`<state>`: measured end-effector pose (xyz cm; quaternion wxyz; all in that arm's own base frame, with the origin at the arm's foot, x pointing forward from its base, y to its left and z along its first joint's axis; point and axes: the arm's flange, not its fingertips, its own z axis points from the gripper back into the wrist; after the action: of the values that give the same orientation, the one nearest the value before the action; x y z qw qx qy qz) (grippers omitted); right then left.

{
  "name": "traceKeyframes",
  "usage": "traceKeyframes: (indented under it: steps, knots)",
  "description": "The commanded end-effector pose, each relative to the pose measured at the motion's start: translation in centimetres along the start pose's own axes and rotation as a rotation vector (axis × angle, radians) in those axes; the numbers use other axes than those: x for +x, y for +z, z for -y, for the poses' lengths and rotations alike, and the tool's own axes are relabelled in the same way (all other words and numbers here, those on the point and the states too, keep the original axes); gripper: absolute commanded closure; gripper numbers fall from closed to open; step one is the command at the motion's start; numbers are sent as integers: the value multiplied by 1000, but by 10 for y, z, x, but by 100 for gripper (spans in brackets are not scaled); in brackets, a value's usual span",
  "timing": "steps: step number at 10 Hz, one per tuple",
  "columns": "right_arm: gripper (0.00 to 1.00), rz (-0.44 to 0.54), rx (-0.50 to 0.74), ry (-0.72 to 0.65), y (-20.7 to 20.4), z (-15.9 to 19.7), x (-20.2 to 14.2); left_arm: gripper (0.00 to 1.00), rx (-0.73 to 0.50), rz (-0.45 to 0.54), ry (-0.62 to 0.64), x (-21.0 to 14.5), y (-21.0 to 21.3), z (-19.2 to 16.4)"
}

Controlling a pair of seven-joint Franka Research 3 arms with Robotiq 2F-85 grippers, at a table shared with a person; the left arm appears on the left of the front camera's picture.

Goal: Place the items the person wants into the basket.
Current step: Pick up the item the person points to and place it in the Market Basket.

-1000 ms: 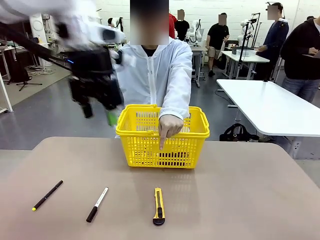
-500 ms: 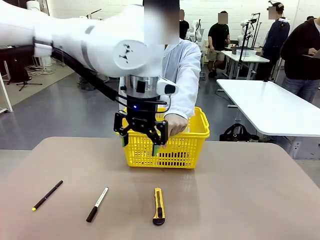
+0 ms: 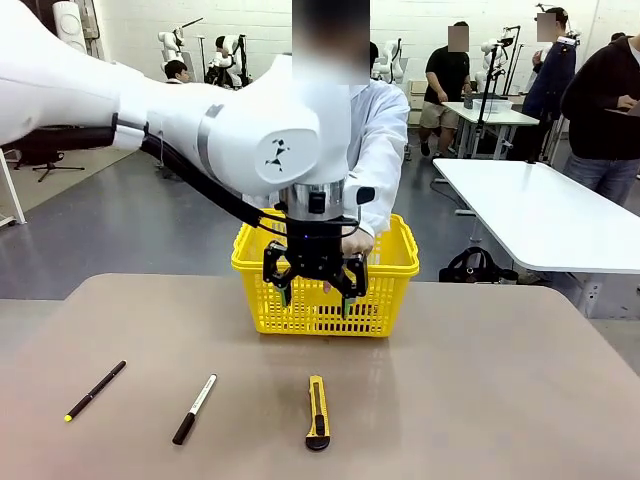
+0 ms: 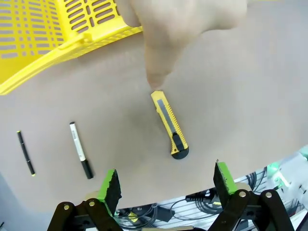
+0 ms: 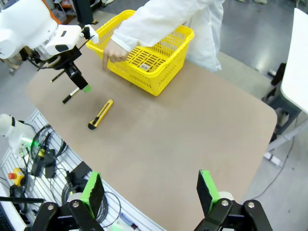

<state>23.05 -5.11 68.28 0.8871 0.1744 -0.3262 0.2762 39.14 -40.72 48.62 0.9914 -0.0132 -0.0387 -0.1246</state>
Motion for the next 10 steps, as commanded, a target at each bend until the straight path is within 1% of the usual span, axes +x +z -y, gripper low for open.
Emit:
traceKeyframes:
  steps: [1, 3, 4, 9, 10]
  knots:
    - [0, -2, 0, 1, -2, 0, 0, 0, -2, 23, 43, -5, -22, -3]
    - [0, -2, 0, 1, -2, 0, 0, 0, -14, 82, 24, -7, -18, -7]
    - [0, -2, 0, 1, -2, 0, 0, 0, -11, 6, 17, 1, -20, -3]
    - [0, -2, 0, 1, -2, 0, 0, 0, -15, 14, 19, 1, -22, -4]
    - [0, -2, 0, 1, -2, 0, 0, 0, -41, 33, 123, -5, -39, 7]
